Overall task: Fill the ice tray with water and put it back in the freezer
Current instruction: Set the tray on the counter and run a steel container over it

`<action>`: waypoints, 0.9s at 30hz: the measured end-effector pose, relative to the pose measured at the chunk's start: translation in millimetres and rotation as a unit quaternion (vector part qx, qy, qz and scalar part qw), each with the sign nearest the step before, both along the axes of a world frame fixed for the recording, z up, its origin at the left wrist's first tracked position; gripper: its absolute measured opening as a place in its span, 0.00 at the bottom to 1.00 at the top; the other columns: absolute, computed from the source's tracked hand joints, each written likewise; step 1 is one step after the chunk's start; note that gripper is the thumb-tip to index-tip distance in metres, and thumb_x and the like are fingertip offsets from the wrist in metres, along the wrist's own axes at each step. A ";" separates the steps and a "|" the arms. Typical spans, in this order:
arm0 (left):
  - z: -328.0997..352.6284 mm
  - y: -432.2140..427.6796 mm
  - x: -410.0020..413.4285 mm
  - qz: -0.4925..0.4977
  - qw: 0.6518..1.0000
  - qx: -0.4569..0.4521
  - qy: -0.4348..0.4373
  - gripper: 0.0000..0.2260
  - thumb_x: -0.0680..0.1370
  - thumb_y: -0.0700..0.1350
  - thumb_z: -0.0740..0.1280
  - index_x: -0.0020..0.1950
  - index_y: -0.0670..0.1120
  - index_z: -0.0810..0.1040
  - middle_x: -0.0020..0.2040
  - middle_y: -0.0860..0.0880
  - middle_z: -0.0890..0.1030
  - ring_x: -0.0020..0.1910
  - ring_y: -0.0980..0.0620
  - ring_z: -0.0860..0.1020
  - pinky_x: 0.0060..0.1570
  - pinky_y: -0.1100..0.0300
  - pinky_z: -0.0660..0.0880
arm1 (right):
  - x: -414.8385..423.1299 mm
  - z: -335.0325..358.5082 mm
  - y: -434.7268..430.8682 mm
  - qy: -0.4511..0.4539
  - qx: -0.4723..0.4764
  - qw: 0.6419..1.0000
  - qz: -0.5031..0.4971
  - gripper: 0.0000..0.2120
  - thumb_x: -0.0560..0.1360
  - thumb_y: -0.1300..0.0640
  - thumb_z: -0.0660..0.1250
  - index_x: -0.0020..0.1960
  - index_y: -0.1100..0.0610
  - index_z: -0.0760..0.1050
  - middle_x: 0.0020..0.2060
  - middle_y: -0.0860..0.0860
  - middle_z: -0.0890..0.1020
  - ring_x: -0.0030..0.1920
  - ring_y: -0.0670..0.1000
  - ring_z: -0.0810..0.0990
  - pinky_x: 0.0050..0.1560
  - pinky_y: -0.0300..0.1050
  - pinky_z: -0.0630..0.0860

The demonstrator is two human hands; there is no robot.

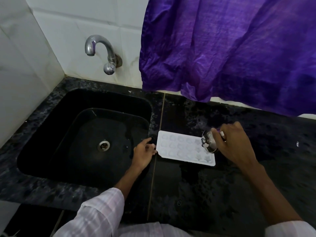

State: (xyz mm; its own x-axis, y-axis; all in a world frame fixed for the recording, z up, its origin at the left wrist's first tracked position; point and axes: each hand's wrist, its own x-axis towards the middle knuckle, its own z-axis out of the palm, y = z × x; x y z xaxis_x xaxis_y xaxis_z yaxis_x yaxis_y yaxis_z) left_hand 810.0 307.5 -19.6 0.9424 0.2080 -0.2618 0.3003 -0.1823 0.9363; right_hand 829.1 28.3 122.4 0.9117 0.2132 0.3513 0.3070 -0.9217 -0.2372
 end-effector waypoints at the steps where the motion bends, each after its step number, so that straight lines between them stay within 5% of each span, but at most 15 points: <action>1: 0.5 -0.2 0.0 -0.002 1.000 0.003 -0.002 0.17 0.82 0.39 0.63 0.72 0.41 0.72 0.44 0.49 0.83 0.42 0.53 0.84 0.49 0.64 0.80 | 0.5 0.0 -2.1 -0.005 0.001 1.000 -0.004 0.21 0.76 0.55 0.69 0.30 0.54 0.60 0.24 0.49 0.67 0.37 0.52 0.66 0.30 0.45 0.63; 9: 0.7 -1.0 1.7 -0.004 1.000 0.014 -0.003 0.18 0.82 0.40 0.63 0.72 0.41 0.72 0.44 0.49 0.83 0.41 0.54 0.84 0.49 0.65 0.79 | 6.3 -2.0 -13.9 -0.006 -0.007 1.000 -0.026 0.23 0.72 0.55 0.73 0.28 0.55 0.62 0.22 0.51 0.71 0.36 0.53 0.69 0.28 0.45 0.65; 15: -4.6 -3.6 3.4 -0.004 1.000 0.019 0.000 0.18 0.82 0.40 0.64 0.71 0.40 0.72 0.43 0.48 0.83 0.42 0.50 0.85 0.55 0.52 0.81 | 6.2 -6.4 -21.4 0.020 -0.025 0.999 -0.009 0.23 0.71 0.56 0.74 0.26 0.56 0.64 0.20 0.50 0.69 0.34 0.51 0.69 0.26 0.43 0.65; 20: -3.2 -5.8 3.2 -0.004 1.000 0.009 -0.001 0.17 0.82 0.39 0.64 0.71 0.39 0.72 0.42 0.47 0.83 0.42 0.49 0.84 0.53 0.53 0.82 | 1.5 -3.3 -20.9 0.007 -0.002 1.000 0.000 0.22 0.71 0.55 0.74 0.25 0.59 0.67 0.20 0.49 0.70 0.31 0.51 0.69 0.25 0.46 0.68; 27: -1.3 -5.6 1.9 -0.004 1.000 0.018 0.004 0.17 0.81 0.39 0.65 0.70 0.40 0.73 0.41 0.49 0.83 0.42 0.49 0.85 0.55 0.49 0.81 | 1.8 -17.7 -26.7 0.044 -0.009 0.999 -0.002 0.25 0.70 0.57 0.75 0.25 0.57 0.62 0.19 0.50 0.67 0.31 0.52 0.69 0.24 0.46 0.67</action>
